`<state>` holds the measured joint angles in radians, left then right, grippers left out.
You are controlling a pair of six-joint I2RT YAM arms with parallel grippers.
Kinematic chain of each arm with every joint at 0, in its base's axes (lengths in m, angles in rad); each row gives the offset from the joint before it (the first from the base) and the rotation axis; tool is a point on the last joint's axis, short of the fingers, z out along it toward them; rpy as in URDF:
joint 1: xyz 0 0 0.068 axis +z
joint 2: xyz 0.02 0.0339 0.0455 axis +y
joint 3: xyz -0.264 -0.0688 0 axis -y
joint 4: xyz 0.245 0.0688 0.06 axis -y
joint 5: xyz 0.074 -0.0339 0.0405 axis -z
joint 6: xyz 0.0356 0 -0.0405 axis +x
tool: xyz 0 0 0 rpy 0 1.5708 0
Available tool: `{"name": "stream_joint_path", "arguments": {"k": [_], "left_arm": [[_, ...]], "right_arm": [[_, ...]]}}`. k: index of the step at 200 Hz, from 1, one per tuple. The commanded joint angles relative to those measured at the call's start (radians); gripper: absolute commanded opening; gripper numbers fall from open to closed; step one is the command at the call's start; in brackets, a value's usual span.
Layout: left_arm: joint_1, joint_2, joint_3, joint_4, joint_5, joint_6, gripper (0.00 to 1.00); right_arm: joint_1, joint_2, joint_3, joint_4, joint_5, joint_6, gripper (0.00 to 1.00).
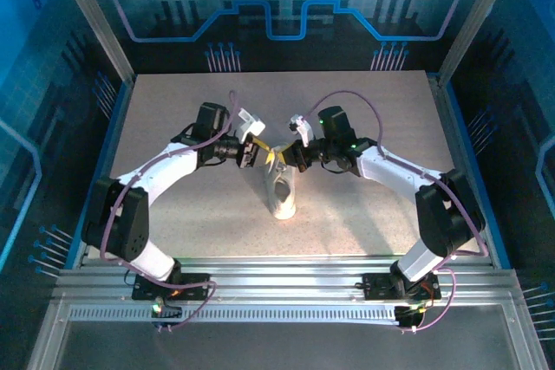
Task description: Tie the shoes
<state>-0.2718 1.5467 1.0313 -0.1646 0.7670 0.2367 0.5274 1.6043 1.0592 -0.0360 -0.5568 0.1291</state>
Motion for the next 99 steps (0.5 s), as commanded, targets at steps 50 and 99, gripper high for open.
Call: {"name": "stream_joint_path", "arguments": {"k": [50, 99], "left_arm": [[0.1, 0.012, 0.071, -0.117, -0.243, -0.046, 0.48], [0.027, 0.221, 0.159, -0.092, -0.317, -0.022, 0.56]], "right_arm": [[0.05, -0.007, 0.047, -0.09, 0.029, -0.101, 0.0], [0.056, 0.0, 0.058, -0.106, 0.041, -0.109, 0.0]]}}
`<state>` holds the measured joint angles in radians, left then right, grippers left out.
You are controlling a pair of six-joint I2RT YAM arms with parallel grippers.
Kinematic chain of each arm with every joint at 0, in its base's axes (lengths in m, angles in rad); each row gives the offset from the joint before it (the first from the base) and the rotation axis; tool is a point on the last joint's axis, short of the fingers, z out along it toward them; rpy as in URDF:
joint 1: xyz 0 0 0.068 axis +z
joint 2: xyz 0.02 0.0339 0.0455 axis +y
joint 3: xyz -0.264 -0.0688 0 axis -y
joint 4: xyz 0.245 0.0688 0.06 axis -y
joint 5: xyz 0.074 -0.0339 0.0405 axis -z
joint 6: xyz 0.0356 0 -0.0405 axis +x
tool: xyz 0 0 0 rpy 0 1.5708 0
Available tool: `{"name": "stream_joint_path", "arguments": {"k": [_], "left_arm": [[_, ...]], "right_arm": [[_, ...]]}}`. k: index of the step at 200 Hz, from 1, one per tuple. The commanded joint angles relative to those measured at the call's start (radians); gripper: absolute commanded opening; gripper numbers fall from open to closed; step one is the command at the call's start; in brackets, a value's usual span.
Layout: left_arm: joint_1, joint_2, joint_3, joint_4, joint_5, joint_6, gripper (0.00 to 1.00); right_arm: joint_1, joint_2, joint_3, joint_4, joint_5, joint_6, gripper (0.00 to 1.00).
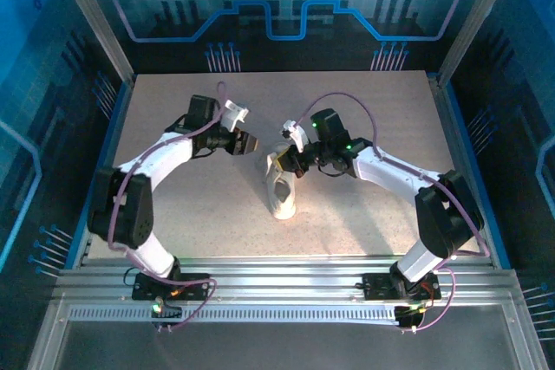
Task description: Tie the shoes
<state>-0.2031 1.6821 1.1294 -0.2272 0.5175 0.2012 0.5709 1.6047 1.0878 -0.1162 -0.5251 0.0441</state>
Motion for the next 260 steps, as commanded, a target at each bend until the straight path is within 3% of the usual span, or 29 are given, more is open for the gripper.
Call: {"name": "stream_joint_path", "arguments": {"k": [1, 42, 80, 152, 199, 223, 260], "left_arm": [[-0.044, 0.091, 0.064, -0.031, -0.07, 0.014, 0.56], [-0.065, 0.274, 0.272, -0.196, -0.167, 0.01, 0.66], [-0.067, 0.412, 0.442, -0.378, -0.14, 0.019, 0.64], [-0.055, 0.429, 0.43, -0.451, -0.052, 0.015, 0.63], [-0.004, 0.377, 0.322, -0.389, 0.02, -0.098, 0.39], [0.016, 0.312, 0.256, -0.339, 0.037, -0.13, 0.2], [0.059, 0.213, 0.187, -0.296, 0.057, -0.155, 0.09]], "right_arm": [[0.013, -0.001, 0.029, -0.026, 0.01, -0.024, 0.0], [0.015, -0.002, 0.026, -0.036, 0.017, -0.031, 0.0], [0.015, -0.002, 0.026, -0.033, 0.025, -0.03, 0.0], [0.015, 0.013, 0.041, -0.036, 0.022, -0.031, 0.0], [0.015, 0.007, 0.04, -0.043, 0.03, -0.036, 0.0], [0.016, 0.007, 0.04, -0.048, 0.032, -0.038, 0.0], [0.017, 0.014, 0.043, -0.049, 0.033, -0.034, 0.0]]}}
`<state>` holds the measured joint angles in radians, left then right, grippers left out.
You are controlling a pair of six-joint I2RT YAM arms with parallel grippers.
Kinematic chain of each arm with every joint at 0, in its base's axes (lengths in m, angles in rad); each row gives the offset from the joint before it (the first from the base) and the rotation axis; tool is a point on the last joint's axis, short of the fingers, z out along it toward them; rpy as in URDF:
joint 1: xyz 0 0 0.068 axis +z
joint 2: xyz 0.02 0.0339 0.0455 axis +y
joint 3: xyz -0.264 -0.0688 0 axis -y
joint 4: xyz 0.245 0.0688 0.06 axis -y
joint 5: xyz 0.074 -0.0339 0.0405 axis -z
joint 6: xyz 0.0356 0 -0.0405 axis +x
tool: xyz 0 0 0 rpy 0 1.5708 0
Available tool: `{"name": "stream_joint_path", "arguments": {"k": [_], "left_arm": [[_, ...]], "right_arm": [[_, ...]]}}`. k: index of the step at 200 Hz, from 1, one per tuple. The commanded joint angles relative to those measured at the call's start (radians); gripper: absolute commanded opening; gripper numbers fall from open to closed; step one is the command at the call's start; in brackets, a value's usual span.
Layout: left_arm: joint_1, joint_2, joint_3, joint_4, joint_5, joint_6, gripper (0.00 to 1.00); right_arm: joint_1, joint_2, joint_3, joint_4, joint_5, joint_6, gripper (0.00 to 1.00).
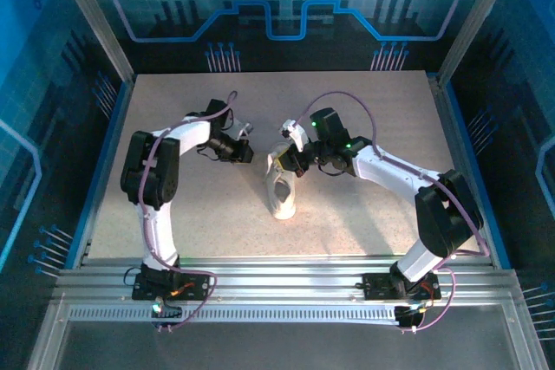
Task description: Tie the shoes
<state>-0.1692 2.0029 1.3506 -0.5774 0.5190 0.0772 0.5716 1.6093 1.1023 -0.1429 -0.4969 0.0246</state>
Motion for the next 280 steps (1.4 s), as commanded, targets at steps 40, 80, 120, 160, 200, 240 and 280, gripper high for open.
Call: {"name": "stream_joint_path", "arguments": {"k": [40, 80, 120, 160, 200, 240, 280], "left_arm": [[0.048, -0.225, -0.142, 0.16, 0.047, -0.011, 0.15], [0.0, -0.163, -0.094, 0.134, -0.032, 0.068, 0.51], [-0.046, -0.025, 0.018, 0.047, -0.121, 0.017, 0.57], [-0.079, 0.052, 0.113, -0.029, -0.175, 0.026, 0.59], [-0.1, 0.141, 0.216, -0.118, -0.203, 0.025, 0.61], [-0.11, 0.208, 0.283, -0.194, -0.194, 0.027, 0.53], [-0.103, 0.142, 0.197, -0.141, -0.21, 0.008, 0.23]], "right_arm": [[0.019, 0.027, 0.044, -0.043, 0.015, -0.002, 0.0], [0.019, 0.038, 0.047, -0.059, 0.029, 0.003, 0.0], [0.017, 0.034, 0.041, -0.061, 0.039, 0.002, 0.0], [0.017, 0.035, 0.043, -0.061, 0.041, -0.005, 0.0], [0.017, 0.043, 0.047, -0.056, 0.041, -0.002, 0.0], [0.016, 0.041, 0.042, -0.053, 0.042, -0.001, 0.0], [0.015, 0.037, 0.039, -0.057, 0.042, -0.001, 0.0]]}}
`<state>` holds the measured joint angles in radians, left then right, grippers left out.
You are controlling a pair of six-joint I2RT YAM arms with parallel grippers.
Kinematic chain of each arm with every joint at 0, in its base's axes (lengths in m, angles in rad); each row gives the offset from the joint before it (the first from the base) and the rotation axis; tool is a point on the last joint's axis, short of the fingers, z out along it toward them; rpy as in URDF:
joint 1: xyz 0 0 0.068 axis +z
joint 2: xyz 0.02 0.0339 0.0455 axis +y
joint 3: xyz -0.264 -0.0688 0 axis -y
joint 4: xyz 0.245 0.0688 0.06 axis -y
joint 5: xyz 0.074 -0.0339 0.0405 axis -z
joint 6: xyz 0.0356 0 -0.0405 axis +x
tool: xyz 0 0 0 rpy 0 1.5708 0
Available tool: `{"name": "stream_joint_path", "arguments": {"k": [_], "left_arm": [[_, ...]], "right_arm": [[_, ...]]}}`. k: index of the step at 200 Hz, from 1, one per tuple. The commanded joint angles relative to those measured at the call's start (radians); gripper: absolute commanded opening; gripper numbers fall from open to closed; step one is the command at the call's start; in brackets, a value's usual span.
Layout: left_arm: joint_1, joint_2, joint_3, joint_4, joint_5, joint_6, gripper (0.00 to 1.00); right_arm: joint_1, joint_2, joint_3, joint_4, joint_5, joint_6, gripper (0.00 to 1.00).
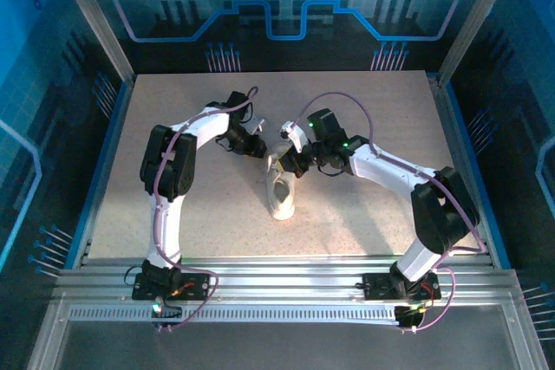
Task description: Tie the shoes
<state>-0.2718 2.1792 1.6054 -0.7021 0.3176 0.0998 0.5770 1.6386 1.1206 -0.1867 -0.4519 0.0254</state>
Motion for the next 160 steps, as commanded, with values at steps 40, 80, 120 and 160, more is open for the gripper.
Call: {"name": "stream_joint_path", "arguments": {"k": [40, 80, 120, 160], "left_arm": [[0.067, -0.145, -0.225, 0.04, -0.028, -0.079, 0.14], [0.126, -0.292, -0.388, 0.095, 0.002, -0.109, 0.05], [0.126, -0.42, -0.504, 0.211, 0.089, -0.129, 0.01], [0.126, -0.596, -0.602, 0.366, 0.112, -0.162, 0.0]], "right_arm": [[0.009, -0.002, 0.019, -0.033, 0.003, -0.011, 0.0], [0.011, -0.003, 0.017, -0.03, 0.001, -0.007, 0.0], [0.012, -0.002, 0.023, -0.025, 0.002, 0.007, 0.0], [0.012, 0.019, 0.044, -0.062, 0.021, 0.014, 0.0]]}}
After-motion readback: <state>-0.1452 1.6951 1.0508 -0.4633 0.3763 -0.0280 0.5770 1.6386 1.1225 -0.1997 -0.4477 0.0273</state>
